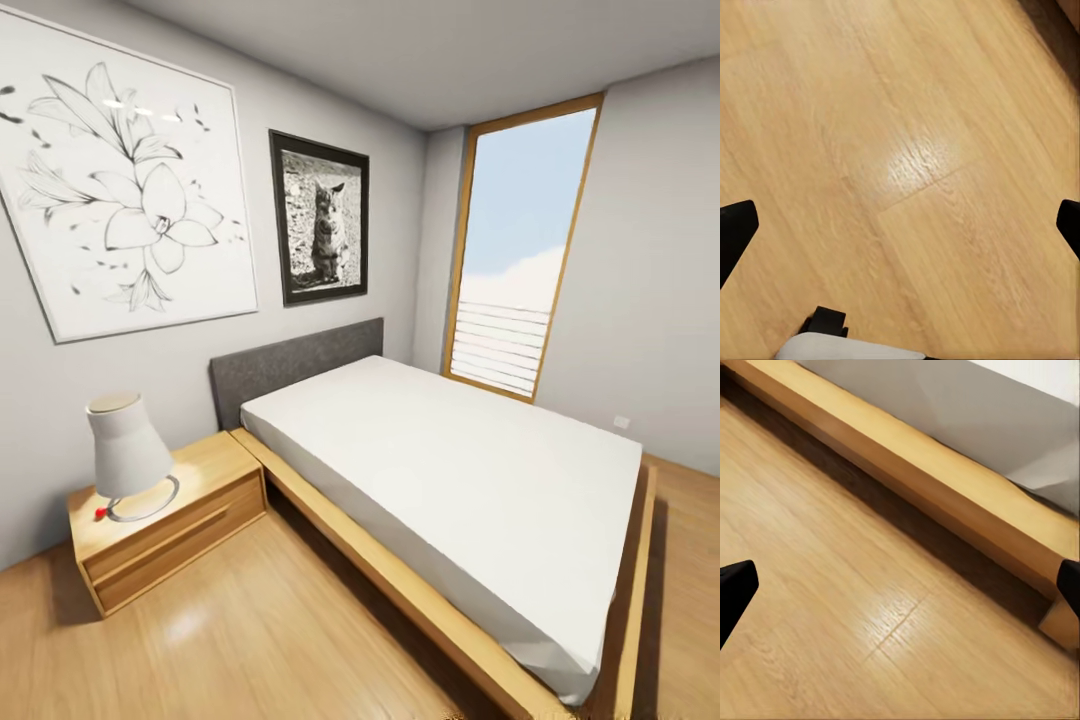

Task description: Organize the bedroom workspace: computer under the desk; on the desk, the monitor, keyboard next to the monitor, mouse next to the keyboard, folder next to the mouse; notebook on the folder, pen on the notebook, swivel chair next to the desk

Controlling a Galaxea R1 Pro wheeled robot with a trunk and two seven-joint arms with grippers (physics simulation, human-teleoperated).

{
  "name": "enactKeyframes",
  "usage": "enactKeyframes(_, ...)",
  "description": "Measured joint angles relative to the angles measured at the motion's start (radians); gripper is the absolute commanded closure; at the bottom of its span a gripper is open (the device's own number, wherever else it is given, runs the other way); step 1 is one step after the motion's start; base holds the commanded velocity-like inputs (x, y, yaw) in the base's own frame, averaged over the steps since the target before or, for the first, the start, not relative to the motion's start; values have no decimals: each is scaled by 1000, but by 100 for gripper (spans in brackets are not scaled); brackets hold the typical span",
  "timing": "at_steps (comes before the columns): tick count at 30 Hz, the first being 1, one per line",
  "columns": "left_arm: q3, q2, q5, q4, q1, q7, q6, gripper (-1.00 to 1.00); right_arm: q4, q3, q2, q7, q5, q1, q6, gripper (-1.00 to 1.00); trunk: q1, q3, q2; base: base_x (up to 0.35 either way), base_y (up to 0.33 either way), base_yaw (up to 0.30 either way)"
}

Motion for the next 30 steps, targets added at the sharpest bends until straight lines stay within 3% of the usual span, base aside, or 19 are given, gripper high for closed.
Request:
enactKeyframes(12,0,0,0,-1,0,-6,-1,-100,0,0,-8,0,-1,0,1,-100,0,7,0,0,222,-283)
enactKeyframes(20,-1,0,0,-2,0,-7,-51,-100,0,0,-8,-1,-1,0,0,-100,0,11,0,0,289,-287)
enactKeyframes(30,-2,0,0,1,0,-2,-65,-100,0,0,-8,0,-1,0,0,-100,0,15,0,0,47,-294)
